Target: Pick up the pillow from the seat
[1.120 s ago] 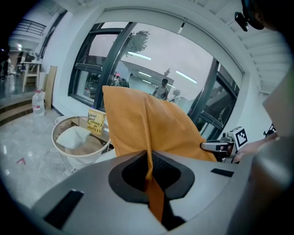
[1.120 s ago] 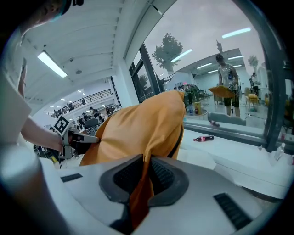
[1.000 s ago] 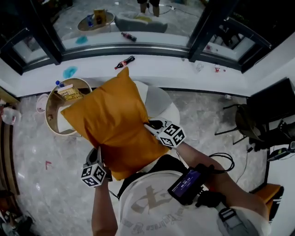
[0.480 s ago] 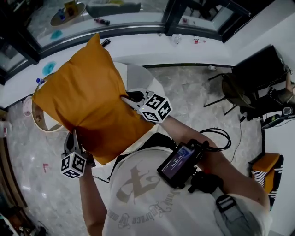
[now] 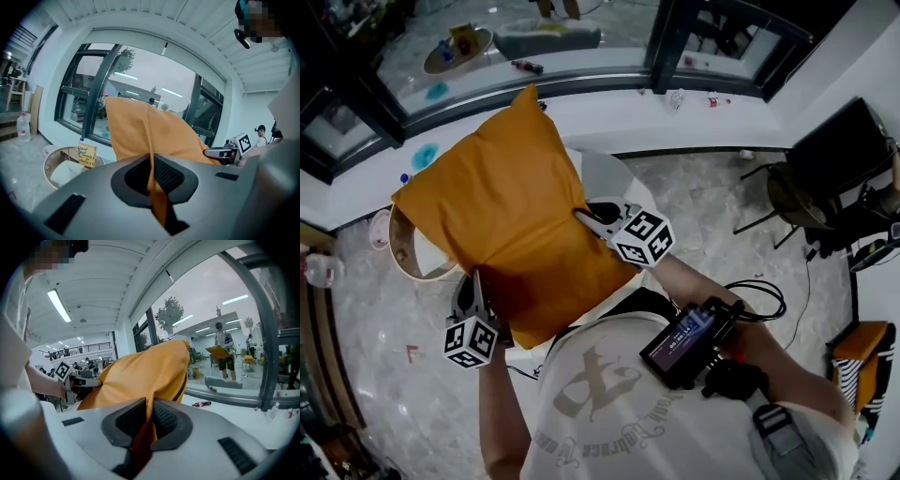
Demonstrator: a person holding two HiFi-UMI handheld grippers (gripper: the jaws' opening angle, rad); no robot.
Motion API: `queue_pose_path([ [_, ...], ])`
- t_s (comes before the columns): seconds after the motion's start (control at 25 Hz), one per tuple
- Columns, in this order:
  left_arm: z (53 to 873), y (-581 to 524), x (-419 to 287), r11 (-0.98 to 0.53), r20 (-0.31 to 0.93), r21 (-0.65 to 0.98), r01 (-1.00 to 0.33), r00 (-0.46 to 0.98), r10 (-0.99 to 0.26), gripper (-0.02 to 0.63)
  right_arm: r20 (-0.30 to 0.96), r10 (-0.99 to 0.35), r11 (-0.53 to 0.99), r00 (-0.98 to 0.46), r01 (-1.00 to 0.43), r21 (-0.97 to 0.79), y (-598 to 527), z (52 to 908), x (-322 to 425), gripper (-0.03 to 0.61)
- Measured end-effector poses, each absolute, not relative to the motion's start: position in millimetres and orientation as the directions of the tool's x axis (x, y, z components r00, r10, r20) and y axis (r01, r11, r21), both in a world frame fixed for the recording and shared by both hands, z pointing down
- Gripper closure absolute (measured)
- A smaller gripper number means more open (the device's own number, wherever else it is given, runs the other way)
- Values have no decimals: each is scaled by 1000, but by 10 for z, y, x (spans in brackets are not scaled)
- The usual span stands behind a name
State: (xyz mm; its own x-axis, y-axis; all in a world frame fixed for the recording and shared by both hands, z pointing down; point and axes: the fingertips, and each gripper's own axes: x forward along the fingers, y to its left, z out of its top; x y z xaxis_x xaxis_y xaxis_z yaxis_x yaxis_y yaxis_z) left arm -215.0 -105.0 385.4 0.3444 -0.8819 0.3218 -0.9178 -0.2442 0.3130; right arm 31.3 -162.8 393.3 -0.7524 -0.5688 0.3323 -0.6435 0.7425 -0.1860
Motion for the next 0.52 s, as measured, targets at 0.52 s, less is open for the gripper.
queue_pose_path([
  [0.52,3918,-902,-2282,-270,316,339,-901,379,-869,592,339,-597,720,-727,-672,-172,-1412,3899,204,531],
])
